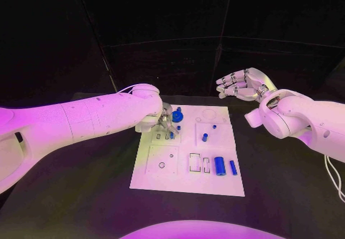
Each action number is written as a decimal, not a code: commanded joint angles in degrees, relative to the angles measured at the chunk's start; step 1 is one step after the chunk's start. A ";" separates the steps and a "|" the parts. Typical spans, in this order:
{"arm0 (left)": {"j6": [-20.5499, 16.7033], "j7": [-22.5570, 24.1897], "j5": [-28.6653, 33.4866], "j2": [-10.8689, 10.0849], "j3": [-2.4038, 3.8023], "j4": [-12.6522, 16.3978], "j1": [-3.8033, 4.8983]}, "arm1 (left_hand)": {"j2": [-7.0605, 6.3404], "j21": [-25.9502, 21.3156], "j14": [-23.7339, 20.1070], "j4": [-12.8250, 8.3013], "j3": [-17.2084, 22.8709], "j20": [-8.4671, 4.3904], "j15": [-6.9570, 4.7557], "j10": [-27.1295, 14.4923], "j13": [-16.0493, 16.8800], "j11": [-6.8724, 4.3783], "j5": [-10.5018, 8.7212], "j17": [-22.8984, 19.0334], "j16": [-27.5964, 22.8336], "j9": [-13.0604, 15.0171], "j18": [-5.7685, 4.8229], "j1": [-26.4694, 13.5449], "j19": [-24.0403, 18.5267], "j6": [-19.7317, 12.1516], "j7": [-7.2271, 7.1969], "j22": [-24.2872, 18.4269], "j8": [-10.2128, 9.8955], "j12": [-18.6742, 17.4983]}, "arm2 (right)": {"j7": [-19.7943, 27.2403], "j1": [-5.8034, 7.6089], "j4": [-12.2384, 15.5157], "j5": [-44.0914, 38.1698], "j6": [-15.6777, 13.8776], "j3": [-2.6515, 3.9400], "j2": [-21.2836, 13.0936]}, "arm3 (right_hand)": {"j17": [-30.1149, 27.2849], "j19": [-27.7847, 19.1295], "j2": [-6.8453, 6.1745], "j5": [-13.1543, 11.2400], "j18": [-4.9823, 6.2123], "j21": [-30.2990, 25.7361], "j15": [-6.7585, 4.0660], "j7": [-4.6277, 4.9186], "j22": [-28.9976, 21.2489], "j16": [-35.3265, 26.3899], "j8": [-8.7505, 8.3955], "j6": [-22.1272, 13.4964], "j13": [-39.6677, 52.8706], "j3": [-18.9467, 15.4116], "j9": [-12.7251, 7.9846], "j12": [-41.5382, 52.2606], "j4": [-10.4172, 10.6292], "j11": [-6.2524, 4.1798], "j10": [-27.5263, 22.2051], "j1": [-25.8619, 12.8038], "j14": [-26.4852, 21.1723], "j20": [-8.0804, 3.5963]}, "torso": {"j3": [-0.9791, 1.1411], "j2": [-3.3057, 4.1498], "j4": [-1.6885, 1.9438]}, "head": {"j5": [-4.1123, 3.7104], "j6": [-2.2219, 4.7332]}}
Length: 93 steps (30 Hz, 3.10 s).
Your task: Assemble the parts on the task board
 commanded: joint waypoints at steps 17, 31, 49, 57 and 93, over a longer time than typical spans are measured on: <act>1.76 0.36 3.87 0.81 0.02 -0.70 0.06 | 2.21 0.16 6.15 -2.96 4.01 0.11 -0.24 -0.26 0.23 0.03 -0.04 15.09 0.18 1.00 -0.42 4.11 -0.68 -1.18 -0.03 0.21 0.44 0.15 | -0.08 0.13 -0.51 0.25 0.95 0.04 0.35 | -0.56 0.50 -0.85 0.39 0.05 -1.15 0.22 0.63 -0.50 -0.99 0.46 -0.78 -1.10 0.76 -0.07 -0.16 0.08 0.21 0.06 -0.08 0.30 0.05 | 0.01 -0.02 -0.01 | -0.16 -0.28; 2.50 0.00 4.77 0.71 0.01 -1.03 0.07 | 0.85 0.26 6.15 -11.39 16.32 -0.29 -0.55 -1.31 -0.56 -0.29 3.43 15.09 0.18 0.89 -0.43 12.28 -0.88 -2.45 -0.18 0.73 -1.13 -1.48 | -0.15 0.13 -0.72 0.25 1.13 0.03 0.54 | -0.74 0.54 -0.99 0.41 0.04 -1.50 0.32 0.73 -0.69 -1.27 0.53 -0.95 -1.51 0.93 -0.07 -0.09 0.17 0.31 -0.07 -0.34 0.31 0.14 | -0.03 0.02 -0.04 | -0.25 -0.42; -6.64 3.58 8.12 -2.93 0.03 2.55 0.04 | -9.61 -0.31 6.15 -17.22 45.51 0.39 -0.04 -0.16 -1.63 0.23 3.94 15.09 0.18 4.72 -0.31 0.42 -1.04 -2.80 0.31 1.10 1.23 -2.56 | 0.00 0.12 -1.37 0.25 1.44 0.03 0.89 | -0.98 0.68 -0.97 0.48 0.04 -1.99 0.45 0.85 -0.96 -1.62 0.68 -1.17 -2.07 1.17 -0.06 0.13 0.49 0.44 -0.22 -1.00 0.41 0.30 | 0.01 -0.02 0.16 | -0.15 -0.39; -13.44 5.19 9.94 -6.72 0.01 6.81 -0.06 | -10.67 -0.52 6.15 -17.88 48.26 0.35 -0.07 0.10 -1.98 0.10 4.07 15.09 0.18 5.54 -0.26 -0.66 -1.03 -2.68 0.31 1.01 1.90 -2.80 | 0.11 0.12 -1.57 0.25 1.44 0.03 0.66 | -1.13 0.87 -0.92 0.52 0.06 -2.36 0.52 0.88 -1.17 -1.83 0.83 -1.31 -2.47 1.28 -0.05 0.39 0.86 0.48 -0.30 -1.67 0.56 0.41 | 0.04 -0.04 0.26 | -0.01 -0.65; -18.63 4.07 1.85 -7.78 -0.06 6.85 -4.26 | -11.37 -0.28 6.15 -18.29 49.73 0.29 -0.12 0.48 -2.02 0.04 4.06 15.09 0.18 5.98 -0.32 -0.96 -0.83 -2.46 0.29 1.41 2.25 -2.76 | 0.96 0.12 -1.77 0.25 0.83 0.03 0.34 | -1.46 1.14 -0.66 0.31 0.10 -3.16 0.65 0.96 -1.62 -2.39 1.14 -1.57 -3.28 1.77 -0.05 0.79 1.23 0.58 -0.73 -2.36 0.58 0.60 | 0.23 -0.18 0.49 | 0.15 -1.39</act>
